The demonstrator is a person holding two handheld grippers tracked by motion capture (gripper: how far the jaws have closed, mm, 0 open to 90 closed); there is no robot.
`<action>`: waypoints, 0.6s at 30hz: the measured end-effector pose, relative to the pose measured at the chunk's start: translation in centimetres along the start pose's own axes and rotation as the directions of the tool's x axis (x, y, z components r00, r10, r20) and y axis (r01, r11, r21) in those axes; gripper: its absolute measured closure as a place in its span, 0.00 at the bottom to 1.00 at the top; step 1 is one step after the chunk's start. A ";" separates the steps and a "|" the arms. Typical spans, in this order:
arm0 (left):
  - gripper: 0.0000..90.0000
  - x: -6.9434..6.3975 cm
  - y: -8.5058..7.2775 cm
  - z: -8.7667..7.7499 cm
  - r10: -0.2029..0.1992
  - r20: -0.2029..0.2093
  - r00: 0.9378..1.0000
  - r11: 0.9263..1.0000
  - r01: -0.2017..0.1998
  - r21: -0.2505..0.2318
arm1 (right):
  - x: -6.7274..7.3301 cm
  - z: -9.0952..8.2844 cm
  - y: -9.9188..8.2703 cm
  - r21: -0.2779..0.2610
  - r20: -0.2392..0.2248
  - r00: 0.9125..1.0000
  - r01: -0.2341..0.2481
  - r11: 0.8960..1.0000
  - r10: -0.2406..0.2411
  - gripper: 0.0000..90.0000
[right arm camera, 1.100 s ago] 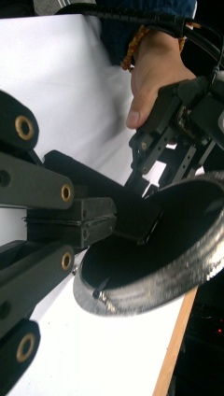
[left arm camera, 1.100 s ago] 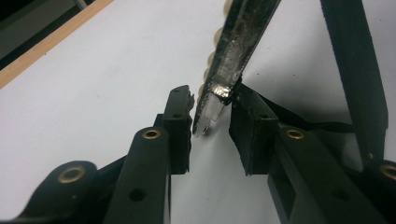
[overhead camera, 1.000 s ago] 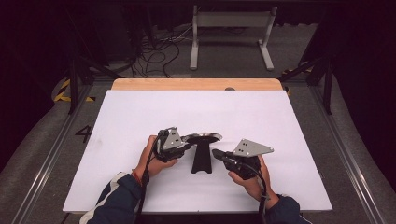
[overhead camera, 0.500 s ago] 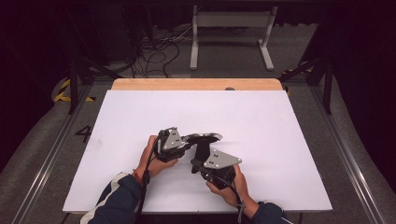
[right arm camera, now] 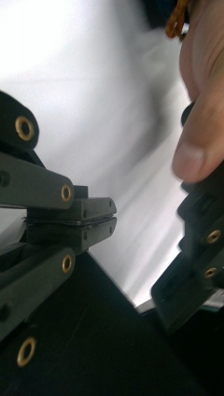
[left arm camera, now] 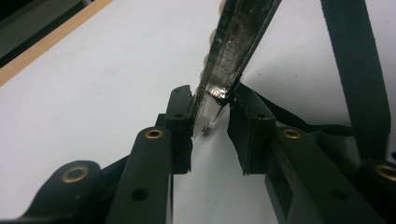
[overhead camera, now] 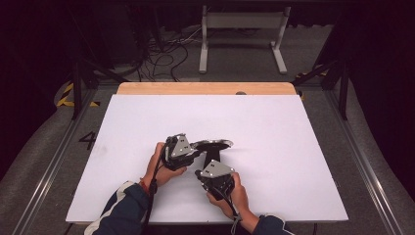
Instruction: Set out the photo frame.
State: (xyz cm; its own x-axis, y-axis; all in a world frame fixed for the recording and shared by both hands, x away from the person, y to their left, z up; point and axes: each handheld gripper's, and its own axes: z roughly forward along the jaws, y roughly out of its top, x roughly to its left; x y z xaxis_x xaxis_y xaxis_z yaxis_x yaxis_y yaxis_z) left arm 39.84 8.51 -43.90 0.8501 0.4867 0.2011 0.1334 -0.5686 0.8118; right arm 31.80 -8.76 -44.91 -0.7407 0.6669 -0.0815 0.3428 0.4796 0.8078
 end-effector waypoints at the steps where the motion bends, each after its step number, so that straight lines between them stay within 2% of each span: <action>1: 0.78 0.0 0.0 0.0 -0.002 -0.001 1.000 1.000 0.002 0.001 | -0.1 0.0 0.0 0.000 -0.004 1.000 -0.008 1.000 0.008 1.00; 5: 0.79 -0.2 0.1 -0.1 0.012 -0.005 1.000 1.000 -0.011 0.011 | -0.1 0.0 -0.1 0.013 -0.001 1.000 -0.011 1.000 0.011 1.00; 14: 0.82 -0.3 0.1 -0.1 0.010 0.005 1.000 1.000 -0.010 0.009 | -0.5 -0.3 -0.3 0.025 -0.003 1.000 -0.016 1.000 0.016 1.00; 18: 0.83 -0.2 0.1 -0.2 0.009 0.013 1.000 1.000 -0.009 0.005 | -0.9 -0.5 -0.4 0.030 -0.009 0.999 -0.035 0.999 0.035 1.00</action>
State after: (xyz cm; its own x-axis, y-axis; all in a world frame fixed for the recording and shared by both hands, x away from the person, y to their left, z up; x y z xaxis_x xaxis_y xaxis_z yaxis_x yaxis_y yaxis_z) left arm 39.56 8.46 -43.77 0.8575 0.4734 0.2012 0.1286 -0.5759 0.8073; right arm 32.01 -9.82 -44.82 -0.7332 0.6783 -0.0480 0.3854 0.4726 0.7925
